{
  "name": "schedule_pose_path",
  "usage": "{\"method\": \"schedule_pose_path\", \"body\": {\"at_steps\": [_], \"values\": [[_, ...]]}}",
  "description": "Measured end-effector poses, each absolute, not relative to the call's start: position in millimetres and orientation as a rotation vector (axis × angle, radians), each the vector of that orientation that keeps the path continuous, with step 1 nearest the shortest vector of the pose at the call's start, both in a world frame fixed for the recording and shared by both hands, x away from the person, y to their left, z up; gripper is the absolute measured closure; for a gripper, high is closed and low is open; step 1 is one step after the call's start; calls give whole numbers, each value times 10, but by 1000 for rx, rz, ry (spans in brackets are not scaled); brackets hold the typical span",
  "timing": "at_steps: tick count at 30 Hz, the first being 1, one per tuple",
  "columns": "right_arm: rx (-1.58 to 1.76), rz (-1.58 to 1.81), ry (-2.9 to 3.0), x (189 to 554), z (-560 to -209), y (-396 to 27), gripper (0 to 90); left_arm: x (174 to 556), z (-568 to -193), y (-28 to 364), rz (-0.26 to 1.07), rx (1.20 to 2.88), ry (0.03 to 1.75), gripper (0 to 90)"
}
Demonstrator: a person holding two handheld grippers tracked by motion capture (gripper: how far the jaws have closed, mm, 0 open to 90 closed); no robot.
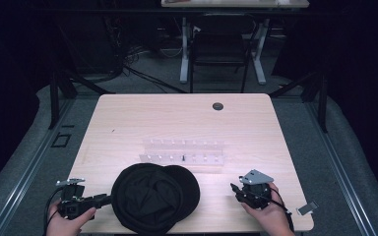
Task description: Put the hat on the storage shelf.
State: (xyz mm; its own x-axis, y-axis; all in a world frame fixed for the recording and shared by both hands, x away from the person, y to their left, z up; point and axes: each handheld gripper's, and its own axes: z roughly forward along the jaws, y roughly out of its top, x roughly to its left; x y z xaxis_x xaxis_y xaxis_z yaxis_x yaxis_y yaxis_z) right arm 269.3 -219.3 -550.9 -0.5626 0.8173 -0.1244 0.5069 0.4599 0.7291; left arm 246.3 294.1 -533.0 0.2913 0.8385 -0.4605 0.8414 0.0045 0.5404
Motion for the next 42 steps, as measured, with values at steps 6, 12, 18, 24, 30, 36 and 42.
{"method": "schedule_pose_path", "body": {"at_steps": [6,12,18,24,30,36,42], "values": [[1106,897,2251,2694,-5513,-2194,575,2457,-5396,2933,-56,1777,1528,632],[1116,902,2250,2691,-5509,-2197,573,2461,-5436,2888,-81,1771,1557,633],[1116,908,2252,2688,-5509,-2195,571,2497,-5491,2891,-126,1745,1615,656],[1117,908,2254,2689,-5509,-2190,568,2554,-5548,2910,-191,1708,1643,681],[1118,910,2255,2687,-5509,-2188,561,2639,-5616,2966,-279,1654,1700,672],[1120,915,2252,2688,-5508,-2191,559,2704,-5604,2933,-265,1665,1718,672],[1128,915,2250,2689,-5511,-2194,557,2815,-5564,2863,-266,1740,1722,752]]}}
